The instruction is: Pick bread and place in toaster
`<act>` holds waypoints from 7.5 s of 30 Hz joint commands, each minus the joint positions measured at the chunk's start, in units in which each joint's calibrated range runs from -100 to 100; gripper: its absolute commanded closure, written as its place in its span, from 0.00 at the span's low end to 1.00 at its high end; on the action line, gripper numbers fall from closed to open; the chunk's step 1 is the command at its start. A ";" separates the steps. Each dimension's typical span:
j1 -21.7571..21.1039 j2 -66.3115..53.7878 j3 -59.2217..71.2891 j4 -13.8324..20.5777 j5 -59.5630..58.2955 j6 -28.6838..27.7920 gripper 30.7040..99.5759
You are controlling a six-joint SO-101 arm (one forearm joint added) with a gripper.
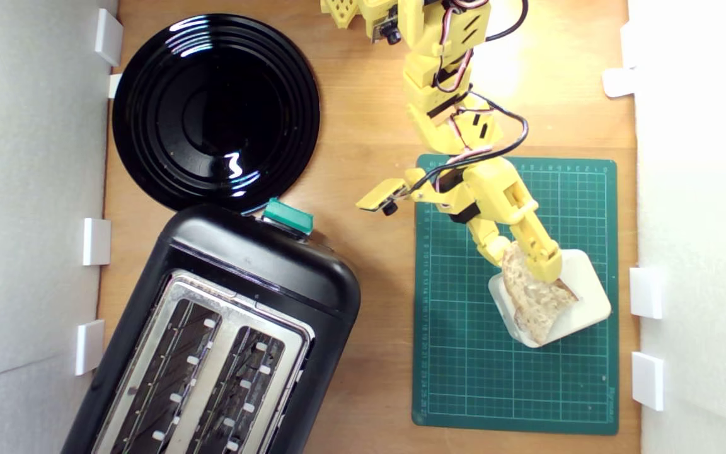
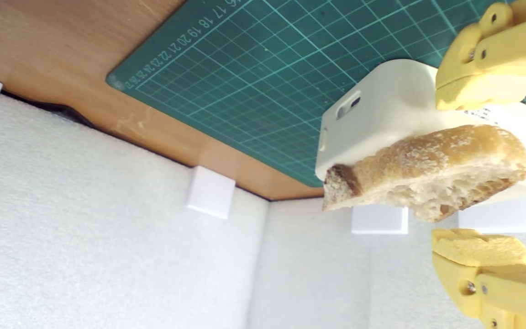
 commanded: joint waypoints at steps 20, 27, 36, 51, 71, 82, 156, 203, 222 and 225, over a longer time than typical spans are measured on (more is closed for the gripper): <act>-0.72 -1.11 -1.94 -0.55 -1.30 0.34 0.44; -0.72 -1.19 -1.85 -0.46 -1.30 0.34 0.49; -0.48 -1.36 -1.76 -0.27 -1.30 0.34 0.56; -0.24 -1.52 -1.67 -0.37 -1.30 0.29 0.57; -0.24 -24.32 -1.67 -0.46 15.25 -0.13 0.57; 3.63 -50.44 -2.03 0.54 33.34 0.97 0.57; 44.16 -49.61 -75.75 -11.24 115.68 53.70 0.57; 45.77 -37.05 -75.57 -7.17 107.74 53.49 0.57; 45.77 -34.14 -75.66 -7.53 104.41 53.44 0.57; 45.77 -33.80 -75.66 -7.26 103.99 53.44 0.57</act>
